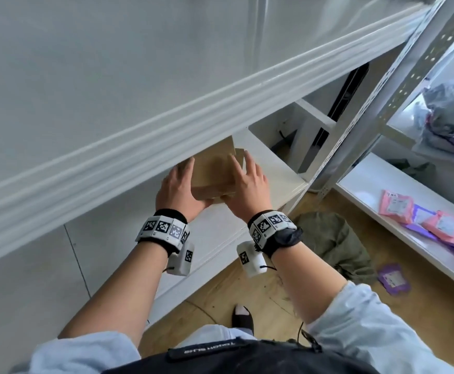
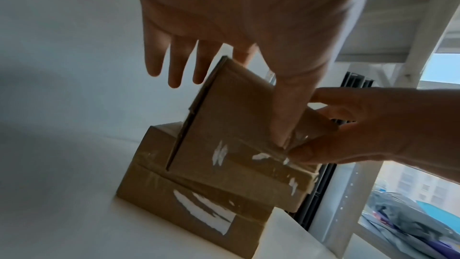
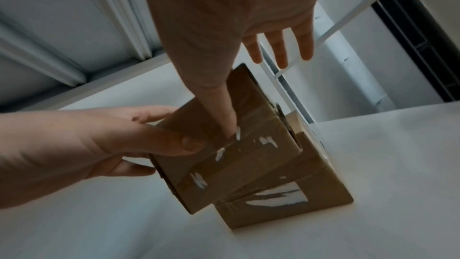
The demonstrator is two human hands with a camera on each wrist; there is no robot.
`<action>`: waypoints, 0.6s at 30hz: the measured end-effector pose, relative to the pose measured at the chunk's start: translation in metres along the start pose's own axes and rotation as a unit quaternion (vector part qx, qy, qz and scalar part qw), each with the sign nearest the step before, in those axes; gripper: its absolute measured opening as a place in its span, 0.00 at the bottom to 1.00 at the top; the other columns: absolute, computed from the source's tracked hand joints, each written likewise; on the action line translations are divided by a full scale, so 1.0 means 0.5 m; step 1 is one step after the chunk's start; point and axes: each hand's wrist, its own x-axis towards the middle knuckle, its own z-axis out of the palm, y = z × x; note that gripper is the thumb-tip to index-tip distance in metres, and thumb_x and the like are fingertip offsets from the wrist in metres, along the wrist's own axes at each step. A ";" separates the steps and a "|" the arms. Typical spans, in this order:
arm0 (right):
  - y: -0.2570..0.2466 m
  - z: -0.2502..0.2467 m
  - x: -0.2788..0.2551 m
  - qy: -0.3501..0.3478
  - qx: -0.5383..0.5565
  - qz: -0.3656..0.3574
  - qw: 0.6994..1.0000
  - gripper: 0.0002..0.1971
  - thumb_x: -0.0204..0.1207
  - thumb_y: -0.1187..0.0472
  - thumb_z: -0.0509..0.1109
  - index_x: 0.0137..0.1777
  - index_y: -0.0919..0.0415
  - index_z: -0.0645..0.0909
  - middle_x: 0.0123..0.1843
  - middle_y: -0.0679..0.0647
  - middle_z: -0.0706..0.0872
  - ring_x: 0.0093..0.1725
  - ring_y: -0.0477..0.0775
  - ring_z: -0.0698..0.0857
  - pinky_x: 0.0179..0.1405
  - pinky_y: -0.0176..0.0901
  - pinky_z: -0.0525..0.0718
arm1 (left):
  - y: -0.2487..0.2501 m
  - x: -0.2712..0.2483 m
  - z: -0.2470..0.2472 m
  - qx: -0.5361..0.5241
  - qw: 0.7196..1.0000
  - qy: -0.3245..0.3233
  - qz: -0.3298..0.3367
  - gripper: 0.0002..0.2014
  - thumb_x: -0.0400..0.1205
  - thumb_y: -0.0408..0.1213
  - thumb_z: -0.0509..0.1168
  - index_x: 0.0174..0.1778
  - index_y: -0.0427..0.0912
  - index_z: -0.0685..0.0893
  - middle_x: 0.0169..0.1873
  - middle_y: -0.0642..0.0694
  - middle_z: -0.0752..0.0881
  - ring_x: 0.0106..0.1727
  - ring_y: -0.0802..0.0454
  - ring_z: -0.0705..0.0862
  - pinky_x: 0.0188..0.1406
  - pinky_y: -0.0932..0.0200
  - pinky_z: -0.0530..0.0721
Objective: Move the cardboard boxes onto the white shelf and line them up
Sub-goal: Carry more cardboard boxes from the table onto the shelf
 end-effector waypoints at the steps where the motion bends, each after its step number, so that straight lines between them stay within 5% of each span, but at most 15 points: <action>1: 0.004 0.011 0.009 -0.015 0.029 -0.003 0.999 0.50 0.65 0.53 0.81 0.85 0.48 0.57 0.84 0.63 0.59 0.73 0.70 0.73 0.66 0.62 0.80 | 0.001 0.005 0.006 -0.013 1.000 -0.002 -0.007 0.56 0.67 0.56 0.80 0.86 0.57 0.54 0.79 0.40 0.67 0.74 0.36 0.74 0.69 0.39 0.78; 8: 0.010 0.038 0.032 -0.024 0.160 -0.021 0.987 0.48 0.65 0.61 0.81 0.85 0.49 0.61 0.81 0.61 0.68 0.66 0.69 0.82 0.58 0.57 0.86 | 0.011 0.025 0.029 -0.066 0.997 0.020 -0.019 0.49 0.71 0.37 0.80 0.86 0.54 0.60 0.76 0.38 0.73 0.70 0.34 0.79 0.67 0.45 0.79; 18: -0.045 0.011 -0.053 0.031 0.149 -0.012 0.988 0.46 0.66 0.58 0.81 0.83 0.49 0.64 0.78 0.57 0.73 0.59 0.67 0.86 0.52 0.54 0.87 | -0.028 -0.036 -0.003 -0.081 0.995 0.044 0.042 0.51 0.70 0.33 0.80 0.86 0.55 0.61 0.82 0.45 0.69 0.73 0.42 0.79 0.67 0.51 0.79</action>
